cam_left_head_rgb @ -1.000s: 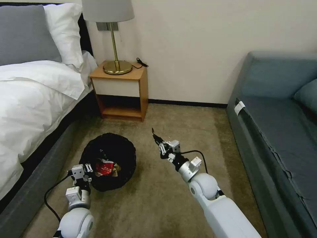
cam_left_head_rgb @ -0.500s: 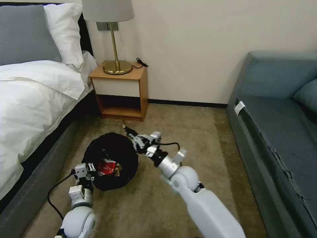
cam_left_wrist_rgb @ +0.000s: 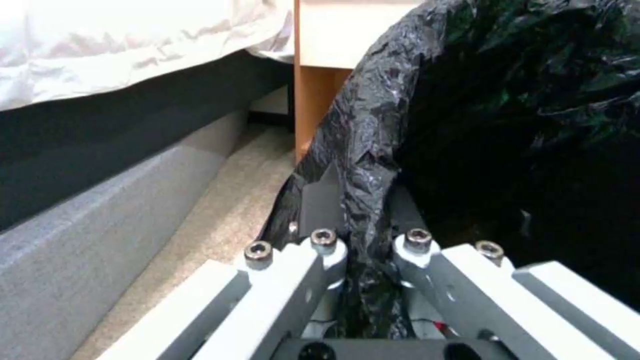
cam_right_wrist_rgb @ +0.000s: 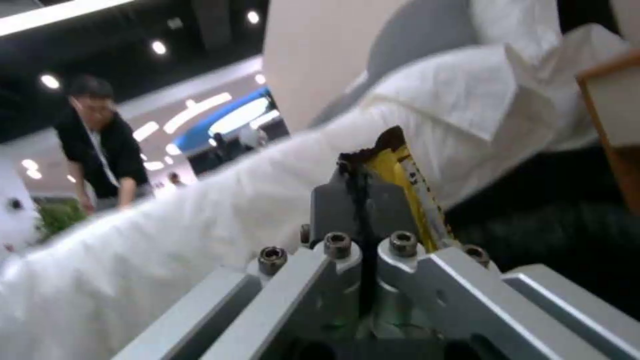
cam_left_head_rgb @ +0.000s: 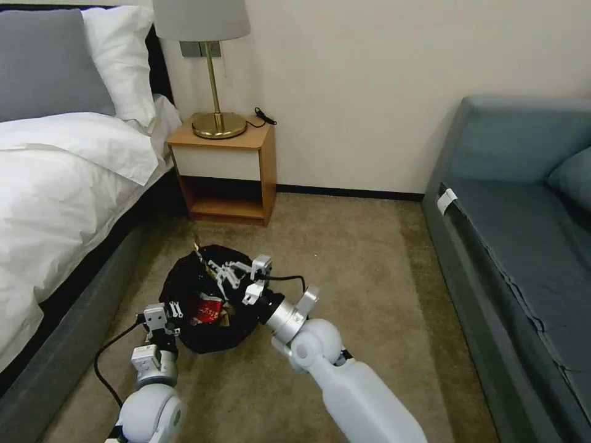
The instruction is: Pick up the trash bin, then pick up the garbage on the floor and place it into the trash bin.
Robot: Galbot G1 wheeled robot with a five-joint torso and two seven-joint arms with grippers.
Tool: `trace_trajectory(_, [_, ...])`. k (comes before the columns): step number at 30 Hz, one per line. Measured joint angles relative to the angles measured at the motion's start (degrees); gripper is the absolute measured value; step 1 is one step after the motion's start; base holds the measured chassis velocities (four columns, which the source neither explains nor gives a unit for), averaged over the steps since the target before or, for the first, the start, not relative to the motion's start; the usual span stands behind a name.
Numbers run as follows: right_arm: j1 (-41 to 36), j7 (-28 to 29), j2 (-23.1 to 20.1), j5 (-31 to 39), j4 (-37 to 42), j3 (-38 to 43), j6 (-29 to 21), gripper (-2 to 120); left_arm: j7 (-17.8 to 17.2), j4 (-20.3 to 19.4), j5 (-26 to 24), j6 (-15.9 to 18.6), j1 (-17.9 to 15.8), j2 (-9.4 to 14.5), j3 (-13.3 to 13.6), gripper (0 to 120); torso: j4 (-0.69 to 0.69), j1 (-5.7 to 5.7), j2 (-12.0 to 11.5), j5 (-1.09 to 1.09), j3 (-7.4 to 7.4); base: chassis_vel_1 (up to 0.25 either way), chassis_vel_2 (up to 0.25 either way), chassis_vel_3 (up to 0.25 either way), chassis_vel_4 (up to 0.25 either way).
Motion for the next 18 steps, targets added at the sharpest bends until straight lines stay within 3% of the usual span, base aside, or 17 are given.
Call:
trace_trajectory(9, [-0.66,0.7,2.29,-7.04,-6.19,0.7,2.68,0,0.51,-0.27,-0.03,-0.66,0.34,-0.11,0.28,2,0.0,0.0,0.0,0.0,0.0,0.0,0.0,0.0,0.0])
trace_trajectory(18, [-1.2,3.61,3.5,-13.78,-10.13,2.6,4.84,30,0.54,0.04,-0.27,-1.05,0.41,0.12,0.31,2,0.0,0.0,0.0,0.01,0.0,0.0,0.0,0.0,0.0])
